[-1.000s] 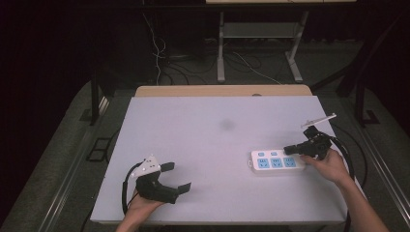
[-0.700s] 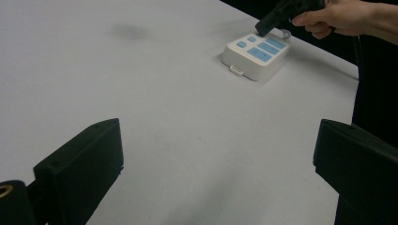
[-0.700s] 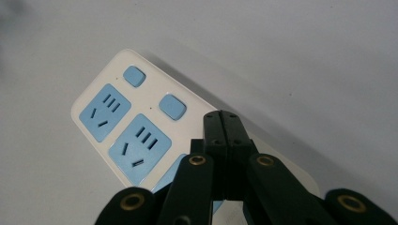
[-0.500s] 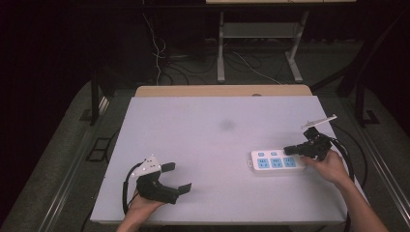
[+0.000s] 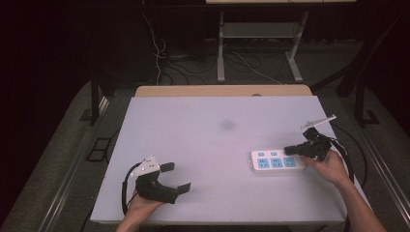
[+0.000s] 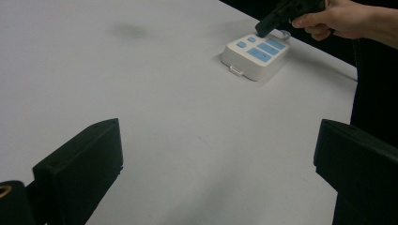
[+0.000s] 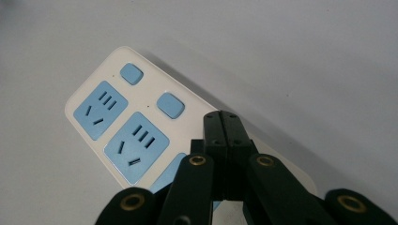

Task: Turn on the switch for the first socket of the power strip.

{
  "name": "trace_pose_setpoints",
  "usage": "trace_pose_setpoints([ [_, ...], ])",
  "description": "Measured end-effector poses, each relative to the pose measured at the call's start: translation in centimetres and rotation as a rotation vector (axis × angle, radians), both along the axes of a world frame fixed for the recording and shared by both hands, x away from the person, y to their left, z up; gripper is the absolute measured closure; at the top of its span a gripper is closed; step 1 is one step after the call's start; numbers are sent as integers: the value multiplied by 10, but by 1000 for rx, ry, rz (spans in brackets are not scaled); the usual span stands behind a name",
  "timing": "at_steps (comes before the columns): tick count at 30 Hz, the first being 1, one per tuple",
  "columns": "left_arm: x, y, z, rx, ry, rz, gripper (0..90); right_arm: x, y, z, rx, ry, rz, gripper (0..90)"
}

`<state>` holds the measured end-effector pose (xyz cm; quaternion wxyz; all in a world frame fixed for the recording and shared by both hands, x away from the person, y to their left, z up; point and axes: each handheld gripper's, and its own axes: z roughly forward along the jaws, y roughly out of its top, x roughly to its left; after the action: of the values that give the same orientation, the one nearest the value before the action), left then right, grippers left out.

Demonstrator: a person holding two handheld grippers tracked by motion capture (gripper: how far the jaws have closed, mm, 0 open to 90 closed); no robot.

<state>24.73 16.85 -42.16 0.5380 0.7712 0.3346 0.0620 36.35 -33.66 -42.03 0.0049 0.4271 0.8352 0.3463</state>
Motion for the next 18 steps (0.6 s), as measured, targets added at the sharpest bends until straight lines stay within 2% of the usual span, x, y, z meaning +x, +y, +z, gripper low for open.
trace_pose_setpoints([
  [11, 0, 1, 0, -1, -1, 5, 2, 1, 0, 2, -2, 5, 6, 900],
  [15, 1, 1, -1, -3, 3, 5, 2, 3, -6, 0, 35, 20, 6, 900],
  [18, 1, 1, -1, 0, 3, 5, 2, 2, -8, 3, 50, 15, 0, 897],
])
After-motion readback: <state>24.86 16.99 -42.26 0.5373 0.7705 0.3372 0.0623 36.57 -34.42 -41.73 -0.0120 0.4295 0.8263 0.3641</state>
